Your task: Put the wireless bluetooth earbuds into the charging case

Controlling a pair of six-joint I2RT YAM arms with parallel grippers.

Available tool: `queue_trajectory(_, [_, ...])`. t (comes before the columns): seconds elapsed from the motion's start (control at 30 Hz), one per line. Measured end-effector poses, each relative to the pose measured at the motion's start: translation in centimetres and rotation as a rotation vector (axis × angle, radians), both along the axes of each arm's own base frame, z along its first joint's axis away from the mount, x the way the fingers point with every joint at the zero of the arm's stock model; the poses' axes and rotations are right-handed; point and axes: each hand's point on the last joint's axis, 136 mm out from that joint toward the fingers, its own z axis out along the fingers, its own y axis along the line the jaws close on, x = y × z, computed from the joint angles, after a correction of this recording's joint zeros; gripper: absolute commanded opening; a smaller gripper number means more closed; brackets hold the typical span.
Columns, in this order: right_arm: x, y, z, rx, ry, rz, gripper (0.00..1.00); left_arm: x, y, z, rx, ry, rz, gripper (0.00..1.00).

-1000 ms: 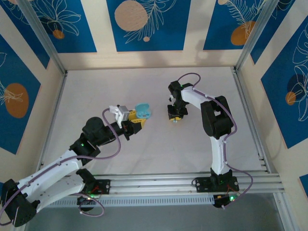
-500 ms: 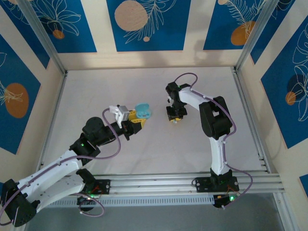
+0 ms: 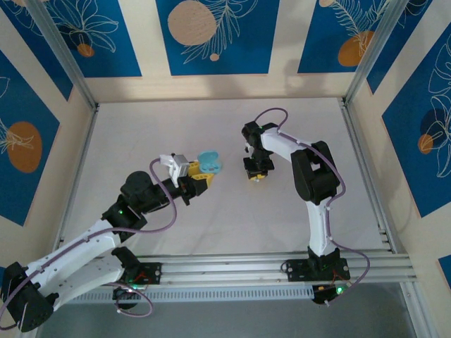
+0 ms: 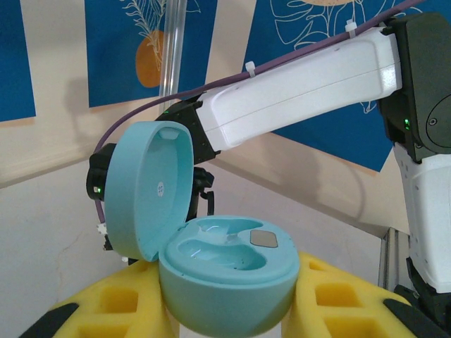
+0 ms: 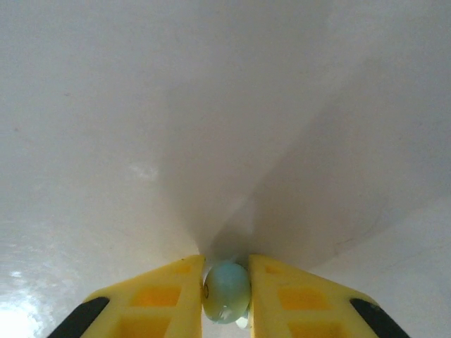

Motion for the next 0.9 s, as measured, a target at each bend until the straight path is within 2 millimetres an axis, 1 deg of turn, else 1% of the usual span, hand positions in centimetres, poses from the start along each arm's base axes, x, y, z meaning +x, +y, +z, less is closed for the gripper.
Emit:
queue_trajectory(0.07, [-0.3, 0.4, 0.8, 0.057, -0.005, -0.023, 0.20, 0.1, 0.1, 0.0, 0.000, 0.000, 0.006, 0.24])
queue_trajectory(0.13, [-0.9, 1.2, 2.7, 0.152, -0.013, -0.053, 0.20, 0.2, 0.1, 0.0, 0.000, 0.000, 0.011, 0.24])
queue_trajectory(0.23, [-1.4, 2.2, 7.5, 0.357, -0.059, -0.114, 0.20, 0.4, 0.3, 0.0, 0.002, -0.001, 0.029, 0.24])
queue_trajectory(0.3, [-1.6, 3.0, 11.5, 0.528, -0.101, -0.137, 0.20, 0.7, 0.4, -0.1, 0.003, -0.001, 0.046, 0.24])
queue_trajectory(0.37, [-1.9, 3.7, 15.0, 0.684, -0.126, -0.145, 0.20, 0.9, 0.6, -0.2, 0.010, -0.001, 0.062, 0.24])
queue_trajectory(0.4, [-2.3, 4.2, 16.5, 0.765, -0.126, -0.140, 0.20, 1.0, 0.6, -0.2, 0.013, -0.002, 0.069, 0.24])
queue_trajectory(0.47, [-3.2, 5.4, 18.5, 0.895, -0.092, -0.121, 0.20, 1.2, 0.7, -0.4, 0.020, -0.001, 0.080, 0.24])
queue_trajectory(0.57, [-4.5, 7.0, 20.3, 1.058, 0.004, -0.088, 0.20, 1.3, 0.8, -0.6, 0.037, -0.010, 0.089, 0.24])
queue_trajectory(0.67, [-5.5, 8.0, 22.1, 1.177, 0.082, -0.056, 0.20, 1.3, 0.9, -0.7, 0.045, -0.018, 0.090, 0.24])
queue_trajectory(0.77, [-6.1, 8.4, 23.6, 1.254, 0.125, -0.023, 0.20, 1.4, 0.9, -0.7, 0.052, -0.026, 0.092, 0.24])
queue_trajectory(0.9, [-6.5, 8.6, 24.7, 1.303, 0.156, -0.001, 0.20, 1.4, 1.0, -0.7, 0.055, -0.033, 0.094, 0.24])
